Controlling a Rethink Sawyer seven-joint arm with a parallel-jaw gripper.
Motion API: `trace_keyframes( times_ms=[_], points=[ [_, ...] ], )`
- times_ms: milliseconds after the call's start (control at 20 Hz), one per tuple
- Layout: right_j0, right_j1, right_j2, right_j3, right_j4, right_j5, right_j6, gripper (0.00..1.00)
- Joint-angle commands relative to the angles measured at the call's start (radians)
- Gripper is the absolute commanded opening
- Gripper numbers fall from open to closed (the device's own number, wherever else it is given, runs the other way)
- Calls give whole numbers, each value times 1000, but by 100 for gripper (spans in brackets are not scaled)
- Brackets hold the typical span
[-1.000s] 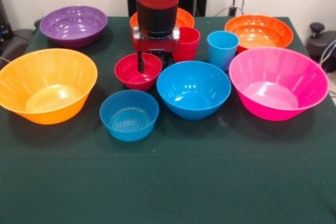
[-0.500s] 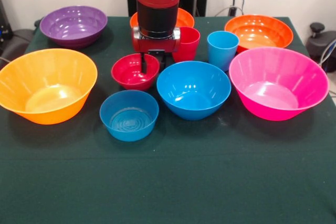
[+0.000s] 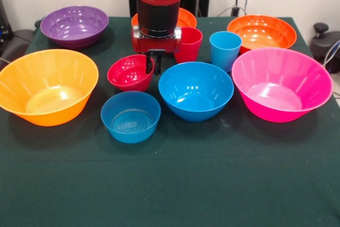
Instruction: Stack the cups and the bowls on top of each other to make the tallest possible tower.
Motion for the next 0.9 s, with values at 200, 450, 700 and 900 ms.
trace_keyframes(
  times_ms=[200,450,700,900],
  points=[
    [34,48,69,-55,-31,-2,36,0],
    [109,6,-6,-78,-17,71,81,0],
    [180,-19,-59,-112,4,142,99,0],
    [244,-27,-102,-153,16,213,111,0]
  ],
)
